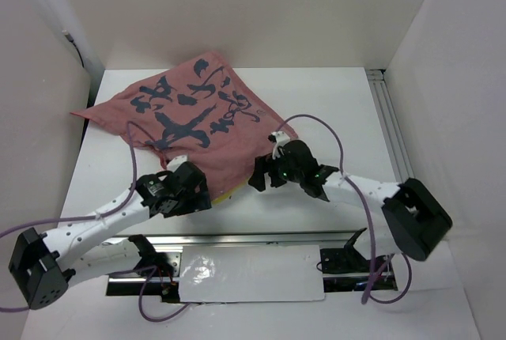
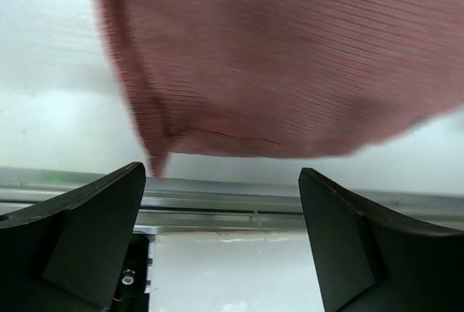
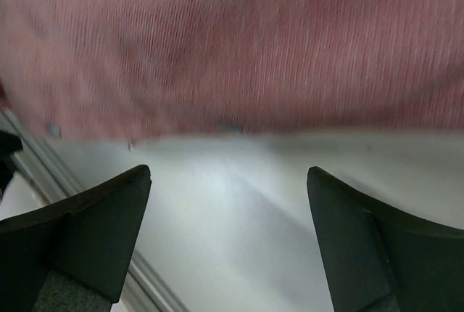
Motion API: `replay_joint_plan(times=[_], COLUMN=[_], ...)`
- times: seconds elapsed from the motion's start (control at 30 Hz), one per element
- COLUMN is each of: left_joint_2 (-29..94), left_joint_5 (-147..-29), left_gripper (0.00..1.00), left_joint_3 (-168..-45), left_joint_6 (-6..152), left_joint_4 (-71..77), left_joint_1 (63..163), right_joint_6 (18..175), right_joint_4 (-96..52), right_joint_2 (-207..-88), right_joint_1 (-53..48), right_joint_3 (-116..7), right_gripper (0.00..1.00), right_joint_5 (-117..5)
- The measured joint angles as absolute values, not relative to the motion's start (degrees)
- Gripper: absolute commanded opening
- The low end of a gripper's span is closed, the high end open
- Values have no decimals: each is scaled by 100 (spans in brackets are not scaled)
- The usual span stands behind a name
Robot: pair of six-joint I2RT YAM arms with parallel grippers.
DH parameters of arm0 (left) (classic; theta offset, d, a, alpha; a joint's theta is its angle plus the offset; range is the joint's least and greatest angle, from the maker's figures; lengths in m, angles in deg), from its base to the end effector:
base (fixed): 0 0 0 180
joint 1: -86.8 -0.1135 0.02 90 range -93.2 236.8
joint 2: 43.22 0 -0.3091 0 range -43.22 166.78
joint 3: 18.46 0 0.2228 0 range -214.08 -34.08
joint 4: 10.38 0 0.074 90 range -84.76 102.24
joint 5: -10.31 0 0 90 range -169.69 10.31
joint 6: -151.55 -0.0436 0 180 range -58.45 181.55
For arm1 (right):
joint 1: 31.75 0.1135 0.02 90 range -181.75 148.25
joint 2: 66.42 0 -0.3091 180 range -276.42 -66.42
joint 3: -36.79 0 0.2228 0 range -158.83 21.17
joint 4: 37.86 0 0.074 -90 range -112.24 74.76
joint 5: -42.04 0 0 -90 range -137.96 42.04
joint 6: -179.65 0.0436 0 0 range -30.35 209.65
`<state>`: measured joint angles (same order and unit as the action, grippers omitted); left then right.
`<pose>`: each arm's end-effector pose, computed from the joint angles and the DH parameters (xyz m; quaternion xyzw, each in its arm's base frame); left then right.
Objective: Put the pillow into the pillowcase
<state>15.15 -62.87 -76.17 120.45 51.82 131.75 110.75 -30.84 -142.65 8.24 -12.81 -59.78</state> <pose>0.1034 -0.0854 0.2711 -0.1508 0.9503 -0.0950 0.2551 0.1802 0.1628 0.2492 -0.1918 0.8570 0.3169 0.3584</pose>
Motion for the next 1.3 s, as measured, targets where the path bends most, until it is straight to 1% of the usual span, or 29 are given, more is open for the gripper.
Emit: replay_joint_plan(times=[0.13,0.3,0.53,0.6,0.63,0.7,0.73,0.77,0.8,0.87,0.97,1.0,1.07,1.3], left_joint_2=[1161,1231,1961,2171,2285,2534,2663,2787,2877,2991,3021,3012,2960,1911], left_joint_5=[-6348,-6359,-6431,-6475,-6482,-6464,-6462,-6460,-6444,-6418,-6409,-6405,-6403,-6412], left_gripper=[100,99,95,87,81,65,36,15,0,0,0,0,0,0], left_joint_3=[-7195,-7026,-7005,-7009,-7016,-7072,-7134,-7210,-7280,-7409,-7485,-7490,-7490,-7420], left_joint_6=[12340,12322,11863,11688,11586,11433,11378,11308,11273,11159,11087,11081,11076,11100], left_joint_4=[5255,5171,4107,3753,3622,3478,3451,3427,3399,3357,3325,3327,3344,3360], left_joint_1=[12674,12416,12423,12423,12421,12390,12353,12296,12239,12154,12128,12161,12270,12685], right_joint_6=[11114,11147,10902,10745,10662,10548,10496,10459,10402,10277,10041,9952,9897,9849], right_joint_4=[-3399,-3511,-3353,-3154,-3043,-2907,-2851,-2831,-2816,-2864,-2975,-3041,-3183,-4772], right_joint_2=[-15183,-15801,-15839,-15653,-15489,-15036,-14761,-14486,-14228,-13904,-13887,-14055,-14300,-15589], right_joint_1=[561,26,-112,-55,6,205,356,526,723,1178,1855,2164,2356,2651], right_joint_3=[-2039,-2682,-2852,-2817,-2756,-2516,-2341,-2149,-1961,-1655,-1373,-1318,-1318,-1322], right_gripper=[94,94,94,95,95,95,95,95,95,95,95,95,95,95], right_joint_5=[-5956,-6137,-6142,-5973,-5844,-5632,-5549,-5490,-5455,-5403,-5324,-5221,-5145,-4515])
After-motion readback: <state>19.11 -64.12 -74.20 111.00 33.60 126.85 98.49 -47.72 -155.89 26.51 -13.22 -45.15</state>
